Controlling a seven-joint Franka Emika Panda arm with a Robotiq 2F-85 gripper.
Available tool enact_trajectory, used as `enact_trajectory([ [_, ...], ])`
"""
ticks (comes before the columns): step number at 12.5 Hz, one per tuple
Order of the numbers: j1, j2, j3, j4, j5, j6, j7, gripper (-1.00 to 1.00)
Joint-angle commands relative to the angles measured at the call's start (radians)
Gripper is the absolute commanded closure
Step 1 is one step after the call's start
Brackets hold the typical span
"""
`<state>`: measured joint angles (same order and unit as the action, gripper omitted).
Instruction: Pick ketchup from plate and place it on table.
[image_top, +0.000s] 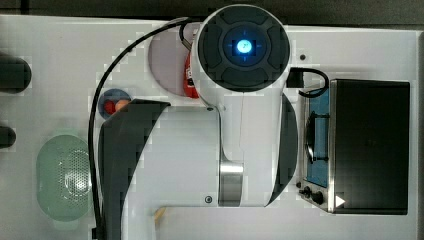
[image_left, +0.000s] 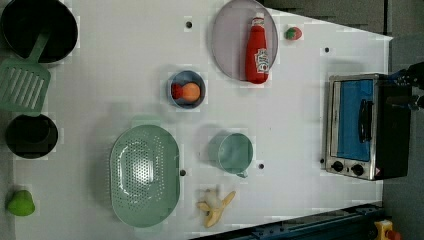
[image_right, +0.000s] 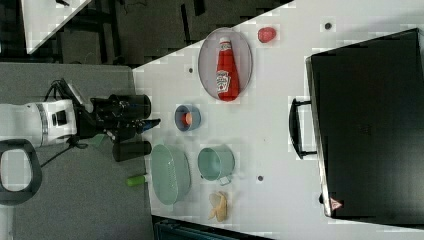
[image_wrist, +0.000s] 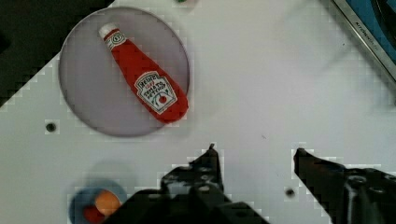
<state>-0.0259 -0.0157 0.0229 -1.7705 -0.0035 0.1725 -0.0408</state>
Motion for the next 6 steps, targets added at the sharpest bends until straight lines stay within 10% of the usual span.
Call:
enact_trajectory([
  [1, -0.077, -0.167, 0.071, 0.016, 0.014, -0.208, 0.106, -0.59],
  [3, -0.076, -0.156, 0.073, 0.010, 0.014, -0.207, 0.103, -0.99],
  [6, -0.064, -0.095, 0.078, 0.009, 0.015, -0.196, 0.039, -1.00],
])
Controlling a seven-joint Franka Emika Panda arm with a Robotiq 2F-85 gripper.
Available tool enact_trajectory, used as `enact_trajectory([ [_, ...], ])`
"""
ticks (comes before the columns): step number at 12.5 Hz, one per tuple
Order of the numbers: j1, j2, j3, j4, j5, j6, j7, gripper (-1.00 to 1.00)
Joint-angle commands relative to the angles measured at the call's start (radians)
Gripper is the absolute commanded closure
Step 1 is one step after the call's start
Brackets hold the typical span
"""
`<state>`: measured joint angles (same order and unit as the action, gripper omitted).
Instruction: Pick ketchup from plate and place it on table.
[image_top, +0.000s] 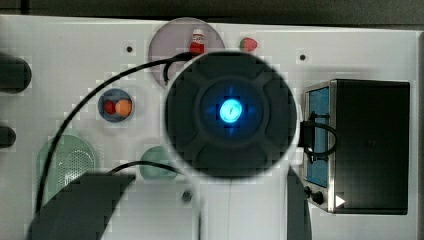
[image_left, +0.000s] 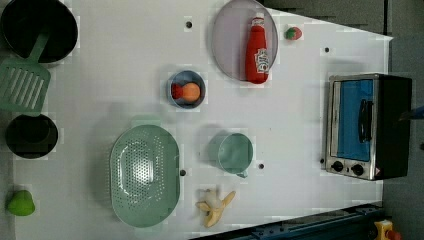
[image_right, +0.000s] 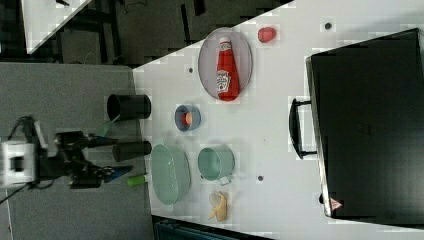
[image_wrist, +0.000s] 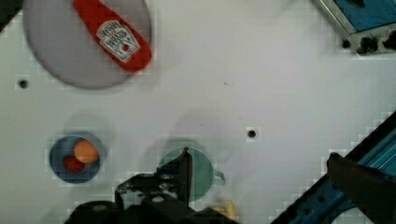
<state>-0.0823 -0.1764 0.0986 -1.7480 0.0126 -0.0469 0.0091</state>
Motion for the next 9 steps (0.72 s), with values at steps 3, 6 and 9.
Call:
enact_trajectory([
  [3, 0.007, 0.166, 0.012, -0.013, -0.001, 0.091, -0.146, -1.00],
  [6, 0.016, 0.289, 0.025, -0.012, -0.002, 0.179, -0.305, -1.00],
  [9, 0.032, 0.415, 0.027, -0.009, -0.002, 0.285, -0.446, -1.00],
])
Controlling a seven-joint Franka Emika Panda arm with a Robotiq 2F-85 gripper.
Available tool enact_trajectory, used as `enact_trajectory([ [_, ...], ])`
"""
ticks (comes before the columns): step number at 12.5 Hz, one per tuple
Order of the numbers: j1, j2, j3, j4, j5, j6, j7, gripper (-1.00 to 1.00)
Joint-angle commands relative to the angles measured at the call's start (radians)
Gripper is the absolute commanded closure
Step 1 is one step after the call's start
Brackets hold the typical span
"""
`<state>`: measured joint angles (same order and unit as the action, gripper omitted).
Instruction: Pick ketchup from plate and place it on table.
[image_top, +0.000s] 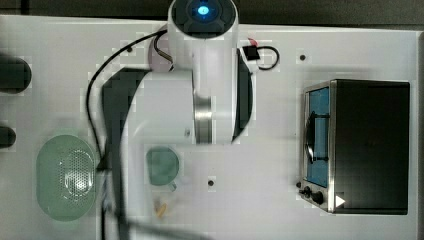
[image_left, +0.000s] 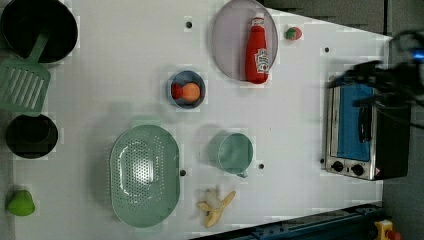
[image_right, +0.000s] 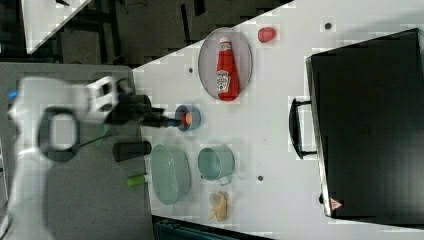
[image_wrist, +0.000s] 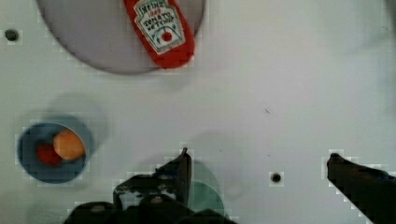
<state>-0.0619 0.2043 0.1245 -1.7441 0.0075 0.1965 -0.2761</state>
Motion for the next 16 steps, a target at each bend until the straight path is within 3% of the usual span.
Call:
enact_trajectory([
  [1, 0.015, 0.072, 0.002, -0.013, 0.000, 0.084, -0.179, -1.00],
  [12, 0.058, 0.443, 0.000, 0.011, -0.175, 0.622, -0.305, -1.00],
  [16, 0.059, 0.515, -0.001, 0.012, -0.177, 0.733, -0.304, -1.00],
])
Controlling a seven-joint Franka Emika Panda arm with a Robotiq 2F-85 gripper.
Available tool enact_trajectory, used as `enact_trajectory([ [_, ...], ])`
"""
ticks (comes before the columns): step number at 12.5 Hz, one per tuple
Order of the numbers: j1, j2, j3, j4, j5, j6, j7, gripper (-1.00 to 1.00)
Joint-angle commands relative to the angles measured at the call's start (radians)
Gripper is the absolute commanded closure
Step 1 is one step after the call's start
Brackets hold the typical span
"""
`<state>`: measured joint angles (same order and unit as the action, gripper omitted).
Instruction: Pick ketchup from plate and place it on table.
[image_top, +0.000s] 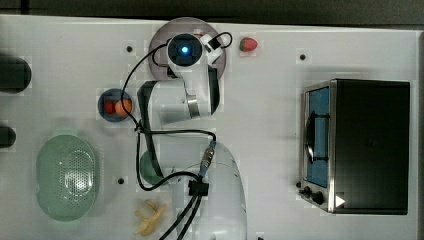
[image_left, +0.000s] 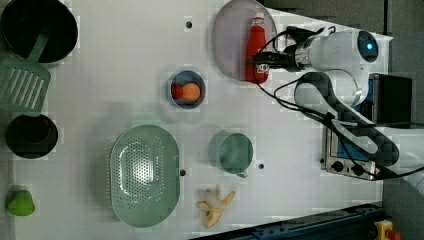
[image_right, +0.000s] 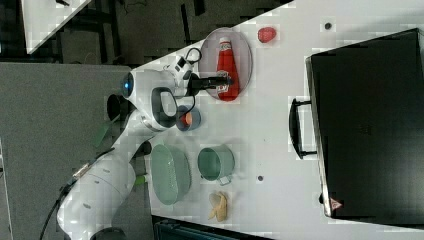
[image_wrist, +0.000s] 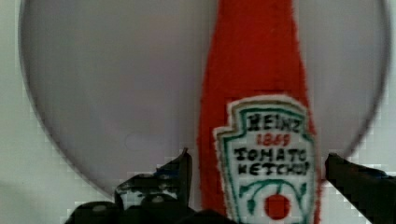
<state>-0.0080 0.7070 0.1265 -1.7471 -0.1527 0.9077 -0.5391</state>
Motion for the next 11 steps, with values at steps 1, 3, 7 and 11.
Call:
enact_trajectory([
  [1, 0.005, 0.024, -0.006, 0.015, -0.017, 0.038, -0.041, -0.93],
  [3, 0.005, 0.038, -0.007, 0.017, -0.016, 0.067, -0.041, -0.44],
  [7, 0.003, 0.021, -0.006, 0.021, -0.016, 0.071, -0.041, -0.21],
  [11, -0.001, -0.077, -0.005, 0.020, -0.011, 0.061, 0.006, -0.21],
])
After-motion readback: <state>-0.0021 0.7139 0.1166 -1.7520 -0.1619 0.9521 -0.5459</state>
